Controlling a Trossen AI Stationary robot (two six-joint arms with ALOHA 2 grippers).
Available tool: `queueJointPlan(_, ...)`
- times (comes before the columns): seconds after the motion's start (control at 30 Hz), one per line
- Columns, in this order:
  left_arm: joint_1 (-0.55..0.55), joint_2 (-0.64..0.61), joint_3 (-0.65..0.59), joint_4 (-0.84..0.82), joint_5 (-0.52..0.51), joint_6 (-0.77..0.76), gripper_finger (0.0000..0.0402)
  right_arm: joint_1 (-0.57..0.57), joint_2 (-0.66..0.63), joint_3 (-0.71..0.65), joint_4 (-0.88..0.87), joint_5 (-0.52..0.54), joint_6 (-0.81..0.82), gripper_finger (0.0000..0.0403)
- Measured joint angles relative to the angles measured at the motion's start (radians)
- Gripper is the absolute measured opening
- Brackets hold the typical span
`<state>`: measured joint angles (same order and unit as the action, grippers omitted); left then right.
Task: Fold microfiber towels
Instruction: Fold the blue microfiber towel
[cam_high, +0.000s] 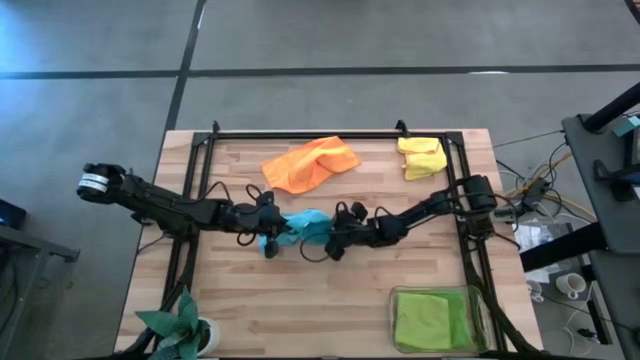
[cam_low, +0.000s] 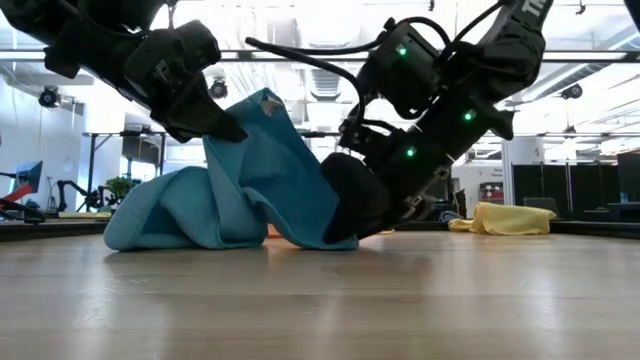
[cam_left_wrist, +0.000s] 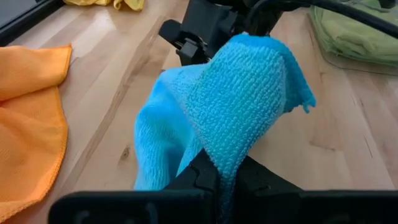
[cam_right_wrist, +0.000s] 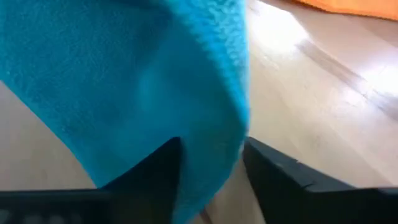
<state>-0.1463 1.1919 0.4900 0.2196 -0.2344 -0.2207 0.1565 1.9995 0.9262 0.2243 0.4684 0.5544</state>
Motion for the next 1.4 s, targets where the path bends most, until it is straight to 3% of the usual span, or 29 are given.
queueJointPlan(0.17, 0.000, -0.001, 0.022, 0.004, 0.000, -0.002, 0.0000, 0.025, -0.012, 0.008, -0.013, 0.019, -0.122, 0.0039)
queueJointPlan(0.27, 0.000, -0.001, 0.038, 0.004, 0.000, -0.002, 0.0000, 0.036, -0.050, 0.023, -0.058, 0.007, -0.192, 0.0015)
queueJointPlan(0.4, -0.024, -0.013, 0.074, -0.014, 0.027, -0.011, 0.0000, 0.062, -0.184, 0.107, -0.362, 0.023, -0.225, 0.0010)
queueJointPlan(0.6, -0.163, -0.060, 0.201, -0.107, 0.034, 0.028, 0.0000, 0.148, -0.383, 0.307, -0.919, 0.018, -0.250, 0.0009)
queueJointPlan(0.73, -0.282, -0.103, 0.319, -0.247, 0.016, 0.050, 0.0000, 0.224, -0.488, 0.458, -1.089, -0.055, -0.372, 0.0009)
queueJointPlan(0.97, -0.450, -0.133, 0.583, -0.426, 0.010, 0.068, 0.0000, 0.328, -0.545, 0.776, -1.247, -0.062, -0.413, 0.0009)
queueJointPlan(1.1, -0.455, -0.144, 0.654, -0.446, -0.024, 0.115, 0.0000, 0.337, -0.519, 0.900, -1.321, -0.060, -0.476, 0.0009)
queueJointPlan(1.2, -0.418, -0.154, 0.637, -0.452, -0.126, 0.174, 0.0000, 0.301, -0.502, 0.936, -1.387, -0.021, -0.519, 0.0009)
queueJointPlan(1.3, -0.319, -0.152, 0.551, -0.436, -0.183, 0.171, 0.0000, 0.220, -0.484, 0.884, -1.439, 0.035, -0.522, 0.0009)
queueJointPlan(1.4, -0.194, -0.143, 0.408, -0.314, -0.154, 0.123, 0.0000, 0.113, -0.471, 0.760, -1.437, 0.037, -0.527, 0.0009)
